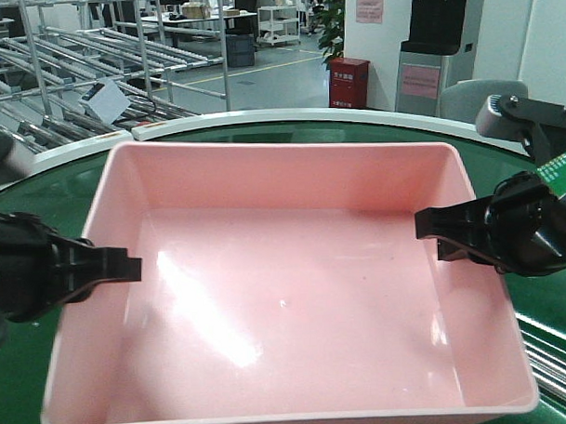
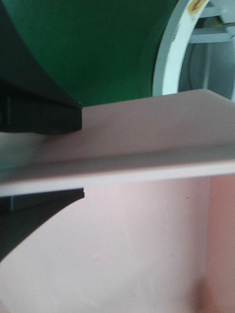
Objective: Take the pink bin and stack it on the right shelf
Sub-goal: 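Close both grippers on the bin walls and lift it off the conveyor, then hold the pink bin raised between both grippers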
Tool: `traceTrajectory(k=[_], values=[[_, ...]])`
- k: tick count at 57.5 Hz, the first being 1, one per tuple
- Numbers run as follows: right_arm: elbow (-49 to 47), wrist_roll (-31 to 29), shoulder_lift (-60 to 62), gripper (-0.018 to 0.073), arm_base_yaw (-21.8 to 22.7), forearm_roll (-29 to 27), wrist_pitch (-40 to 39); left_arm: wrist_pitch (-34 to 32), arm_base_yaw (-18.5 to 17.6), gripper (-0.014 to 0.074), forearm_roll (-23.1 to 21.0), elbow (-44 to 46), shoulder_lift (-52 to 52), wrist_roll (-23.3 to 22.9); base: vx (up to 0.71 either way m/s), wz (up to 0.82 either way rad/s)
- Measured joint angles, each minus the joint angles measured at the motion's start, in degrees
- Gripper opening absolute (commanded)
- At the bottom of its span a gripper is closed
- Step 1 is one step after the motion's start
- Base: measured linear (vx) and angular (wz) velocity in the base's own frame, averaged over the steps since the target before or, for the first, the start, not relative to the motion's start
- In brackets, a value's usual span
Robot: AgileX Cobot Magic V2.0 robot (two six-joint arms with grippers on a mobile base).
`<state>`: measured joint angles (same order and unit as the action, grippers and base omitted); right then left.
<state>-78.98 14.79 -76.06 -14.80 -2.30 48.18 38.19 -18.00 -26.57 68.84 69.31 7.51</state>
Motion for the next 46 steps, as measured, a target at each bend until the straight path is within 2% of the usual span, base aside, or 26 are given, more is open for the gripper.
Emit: traceTrajectory(k=[46], values=[[-0.1, -0.4, -0.3, -0.0009, 0.0, -1.2, 0.2, 0.9, 0.0, -0.0005, 0.5, 0.0, -0.6, 0.0, 0.0, 0.0]])
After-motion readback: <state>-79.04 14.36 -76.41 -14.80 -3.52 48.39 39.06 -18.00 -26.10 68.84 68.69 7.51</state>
